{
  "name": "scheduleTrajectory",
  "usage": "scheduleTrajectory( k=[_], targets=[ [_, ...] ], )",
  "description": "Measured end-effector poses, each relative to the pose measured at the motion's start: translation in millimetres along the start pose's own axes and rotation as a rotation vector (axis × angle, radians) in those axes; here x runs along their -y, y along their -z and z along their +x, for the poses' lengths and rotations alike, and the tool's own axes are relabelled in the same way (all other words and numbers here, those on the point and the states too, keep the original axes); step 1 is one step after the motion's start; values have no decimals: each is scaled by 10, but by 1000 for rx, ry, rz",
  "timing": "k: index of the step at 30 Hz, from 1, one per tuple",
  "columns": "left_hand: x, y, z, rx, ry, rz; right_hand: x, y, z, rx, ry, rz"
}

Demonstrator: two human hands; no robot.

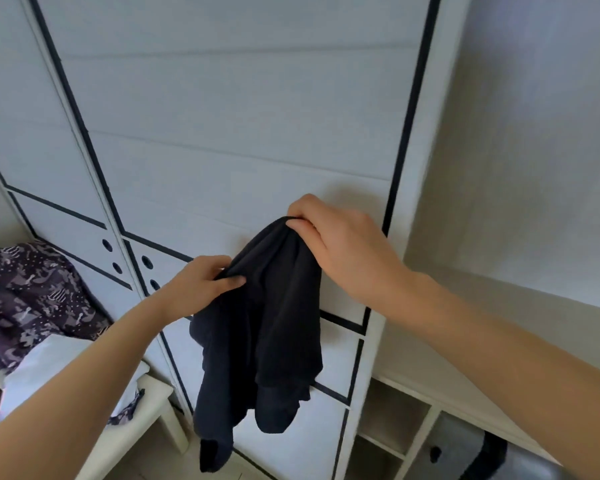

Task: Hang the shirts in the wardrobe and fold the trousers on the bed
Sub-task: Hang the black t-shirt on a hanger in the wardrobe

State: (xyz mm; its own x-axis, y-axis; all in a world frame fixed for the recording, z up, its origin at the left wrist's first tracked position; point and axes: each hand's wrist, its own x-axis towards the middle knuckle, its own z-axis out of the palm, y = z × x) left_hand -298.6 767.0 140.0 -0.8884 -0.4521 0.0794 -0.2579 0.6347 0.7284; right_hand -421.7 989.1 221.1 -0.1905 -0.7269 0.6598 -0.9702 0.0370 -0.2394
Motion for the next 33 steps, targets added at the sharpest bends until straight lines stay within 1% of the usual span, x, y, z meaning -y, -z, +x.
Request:
scheduleTrajectory(
  k=[3, 5, 9, 13, 15, 17, 19, 21, 24, 27, 30, 33],
  targets=[
    [-407, -197, -163, -142, 34, -141, -61, 363, -224, -74, 54, -31],
    [-667, -324, -249, -186, 51, -192, -138, 583, -352, -135, 74, -62],
    [-1213, -594, -361, -186, 33, -279, -358, 967, -632, -216, 58, -99],
    [-1785, -915, -366, -130, -25, -317, -641, 1230, -888, -232, 1, -168],
    [-2036, -1083, -319, -133, -63, -306, -786, 1314, -978, -239, -51, -203],
    [-2273, -1241, -253, -139, -99, -308, -949, 1400, -1055, -232, -143, -198],
    [-2477, -1373, -167, -148, -145, -296, -1092, 1513, -1120, -187, -251, -183],
    [-2658, -1477, -69, -150, -170, -298, -1222, 1655, -1174, -129, -346, -246],
    [-2931, -1605, 100, -123, -169, -369, -1389, 1902, -1279, -77, -487, -380],
    [-3175, -1695, 330, -97, -116, -528, -1510, 2121, -1438, -116, -617, -445],
    [-3400, -1751, 556, -68, -37, -642, -1509, 2262, -1576, -217, -647, -462],
    [-3611, -1815, 706, -38, -31, -707, -1429, 2320, -1635, -246, -630, -392]
  ],
)
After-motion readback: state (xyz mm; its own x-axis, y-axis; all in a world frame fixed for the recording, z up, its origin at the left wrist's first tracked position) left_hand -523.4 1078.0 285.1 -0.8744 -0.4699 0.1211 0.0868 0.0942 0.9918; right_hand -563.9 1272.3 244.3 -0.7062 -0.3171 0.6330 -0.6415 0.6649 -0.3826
